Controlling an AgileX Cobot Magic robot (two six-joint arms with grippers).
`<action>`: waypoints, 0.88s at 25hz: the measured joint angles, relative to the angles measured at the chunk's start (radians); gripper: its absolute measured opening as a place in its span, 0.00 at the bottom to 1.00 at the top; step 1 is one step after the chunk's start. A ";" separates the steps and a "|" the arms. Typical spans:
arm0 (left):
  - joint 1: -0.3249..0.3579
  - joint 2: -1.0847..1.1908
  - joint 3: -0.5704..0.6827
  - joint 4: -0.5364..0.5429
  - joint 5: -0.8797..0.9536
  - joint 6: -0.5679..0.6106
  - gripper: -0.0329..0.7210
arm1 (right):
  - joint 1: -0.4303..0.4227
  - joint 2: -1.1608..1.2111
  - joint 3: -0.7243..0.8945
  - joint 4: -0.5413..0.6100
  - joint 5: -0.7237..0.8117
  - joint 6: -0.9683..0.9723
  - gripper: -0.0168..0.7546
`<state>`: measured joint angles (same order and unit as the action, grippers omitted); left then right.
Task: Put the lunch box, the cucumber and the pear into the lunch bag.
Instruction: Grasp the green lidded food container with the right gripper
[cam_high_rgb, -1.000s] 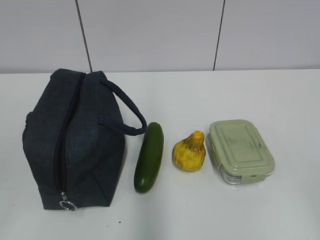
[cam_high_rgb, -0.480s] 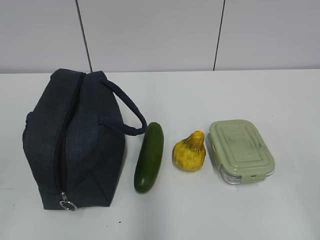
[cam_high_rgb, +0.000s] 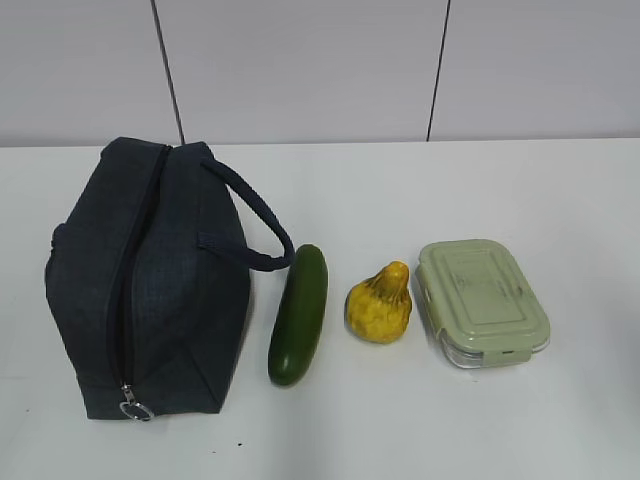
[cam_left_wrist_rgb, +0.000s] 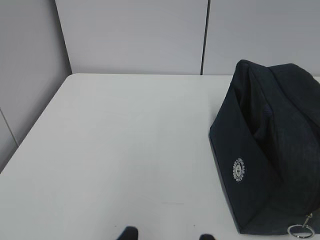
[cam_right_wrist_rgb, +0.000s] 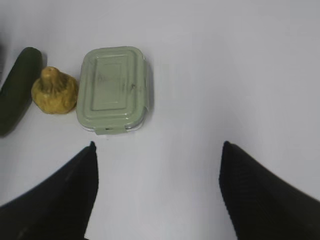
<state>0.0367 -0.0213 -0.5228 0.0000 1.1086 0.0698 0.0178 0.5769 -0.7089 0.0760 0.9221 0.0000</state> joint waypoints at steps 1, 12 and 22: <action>0.000 0.000 0.000 0.000 0.000 0.000 0.36 | 0.000 0.034 -0.022 0.013 -0.016 0.000 0.78; 0.000 0.000 0.000 0.000 0.000 0.000 0.36 | 0.000 0.342 -0.196 0.128 -0.083 -0.026 0.78; 0.000 0.000 0.000 0.000 0.000 0.000 0.36 | 0.000 0.597 -0.274 0.137 -0.094 -0.071 0.70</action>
<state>0.0367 -0.0213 -0.5228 0.0000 1.1086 0.0698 0.0178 1.1735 -0.9834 0.2127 0.8283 -0.0705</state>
